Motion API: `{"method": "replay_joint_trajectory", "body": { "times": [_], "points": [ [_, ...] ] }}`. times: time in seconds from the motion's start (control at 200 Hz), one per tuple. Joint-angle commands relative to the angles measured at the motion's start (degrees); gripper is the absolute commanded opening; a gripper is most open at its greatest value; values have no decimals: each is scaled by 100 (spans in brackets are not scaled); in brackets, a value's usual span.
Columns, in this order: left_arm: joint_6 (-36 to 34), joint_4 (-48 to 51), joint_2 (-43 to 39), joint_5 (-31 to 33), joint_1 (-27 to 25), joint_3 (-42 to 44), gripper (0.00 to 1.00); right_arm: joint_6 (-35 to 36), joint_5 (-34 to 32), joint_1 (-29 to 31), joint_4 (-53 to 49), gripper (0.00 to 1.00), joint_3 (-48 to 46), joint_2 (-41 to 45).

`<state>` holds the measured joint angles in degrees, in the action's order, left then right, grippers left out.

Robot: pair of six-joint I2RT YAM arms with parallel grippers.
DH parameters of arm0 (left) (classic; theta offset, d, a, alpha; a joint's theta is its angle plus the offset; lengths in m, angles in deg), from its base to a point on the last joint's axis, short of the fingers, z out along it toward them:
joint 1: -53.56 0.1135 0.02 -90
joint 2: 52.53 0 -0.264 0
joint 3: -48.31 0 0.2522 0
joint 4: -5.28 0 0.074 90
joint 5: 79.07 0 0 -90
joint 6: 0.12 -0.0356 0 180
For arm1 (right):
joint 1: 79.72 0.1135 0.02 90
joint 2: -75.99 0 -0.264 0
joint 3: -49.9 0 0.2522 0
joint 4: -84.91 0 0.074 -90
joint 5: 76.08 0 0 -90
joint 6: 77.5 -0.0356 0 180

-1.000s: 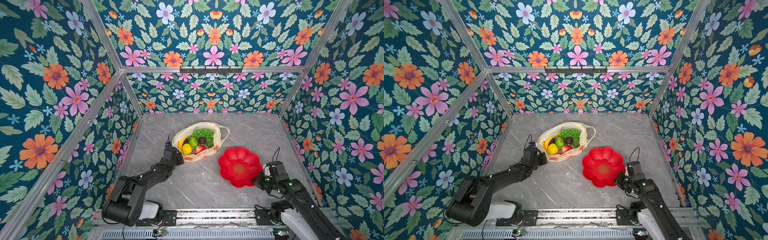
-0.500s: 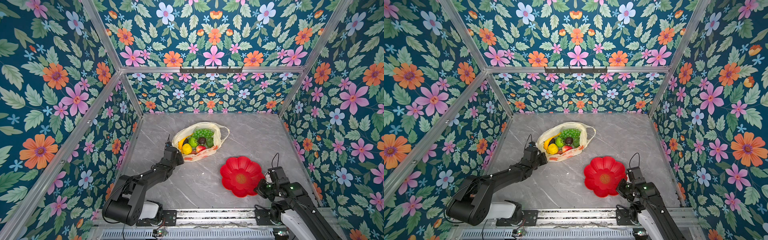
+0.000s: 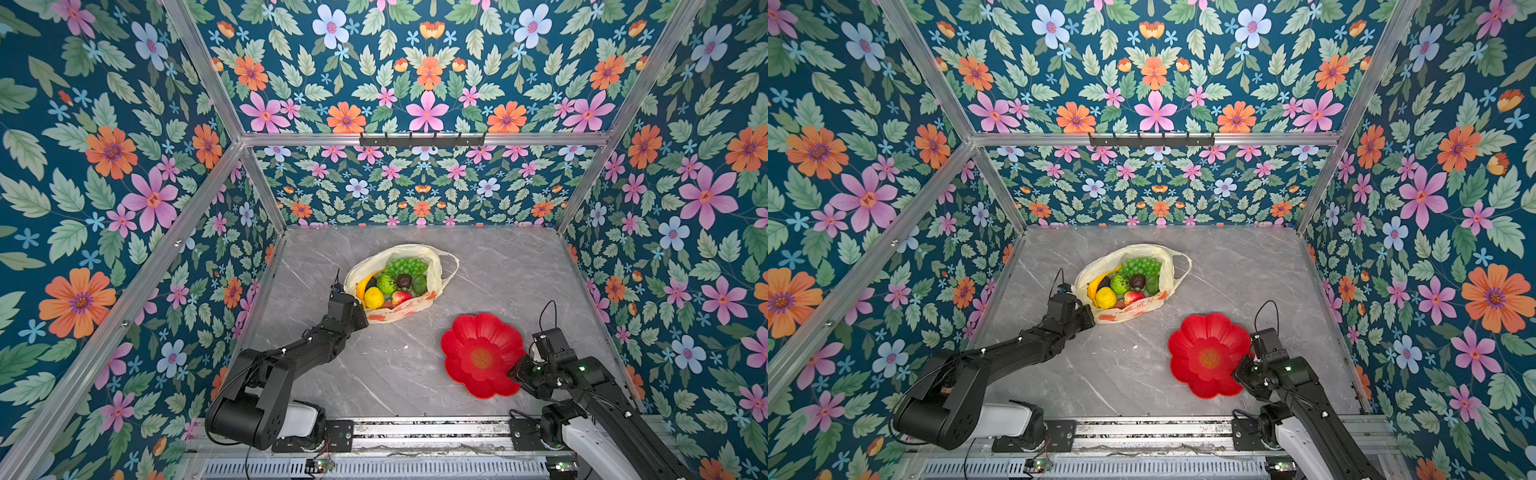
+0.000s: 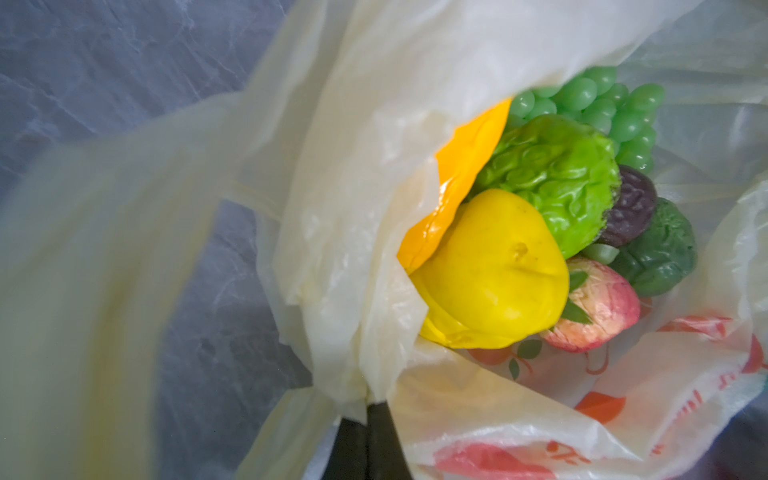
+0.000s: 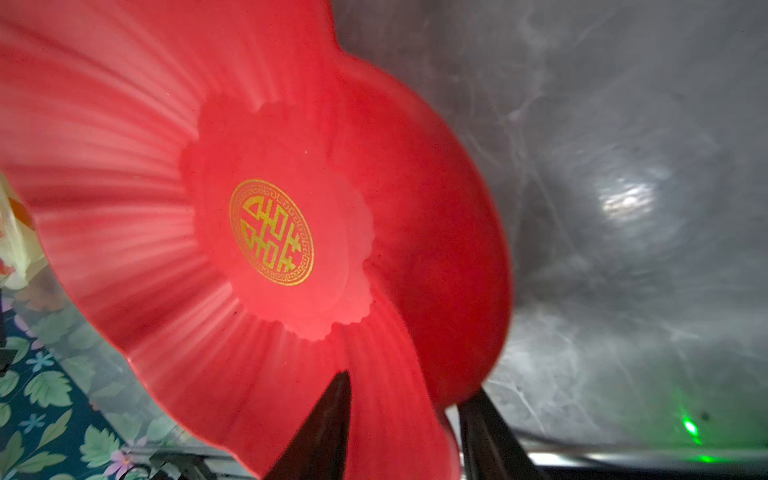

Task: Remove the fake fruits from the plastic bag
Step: 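Set the red plate down near the bag and open the right gripper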

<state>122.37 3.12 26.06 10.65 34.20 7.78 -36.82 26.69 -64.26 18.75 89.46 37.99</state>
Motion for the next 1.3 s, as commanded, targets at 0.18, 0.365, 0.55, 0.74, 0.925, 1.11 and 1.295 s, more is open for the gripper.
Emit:
{"method": "replay_joint_trajectory", "body": {
  "times": [0.18,0.365,0.55,0.74,0.925,1.11,1.295],
  "points": [
    [-41,-113,56,-8,10,-39,0,-683,-1679,1145,-742,59,617,-60],
    [-41,-105,36,-24,6,-39,0,-972,-2950,2363,-975,64,1523,-1016],
    [-57,-69,-26,-42,11,-37,0,39,-3519,2701,-555,68,2651,-1996],
    [-85,-8,-132,-36,10,-38,1,1925,-3754,2686,1249,71,3407,-3127],
    [-86,10,-155,-34,10,-31,2,3194,-3239,2197,2580,81,4302,-4536],
    [-59,-25,-151,-156,4,-13,2,3727,-3038,2053,2697,98,5623,-6125],
    [-67,-7,-175,-140,10,-22,2,3874,-3044,1966,2257,99,6934,-7436]
  ]
}}
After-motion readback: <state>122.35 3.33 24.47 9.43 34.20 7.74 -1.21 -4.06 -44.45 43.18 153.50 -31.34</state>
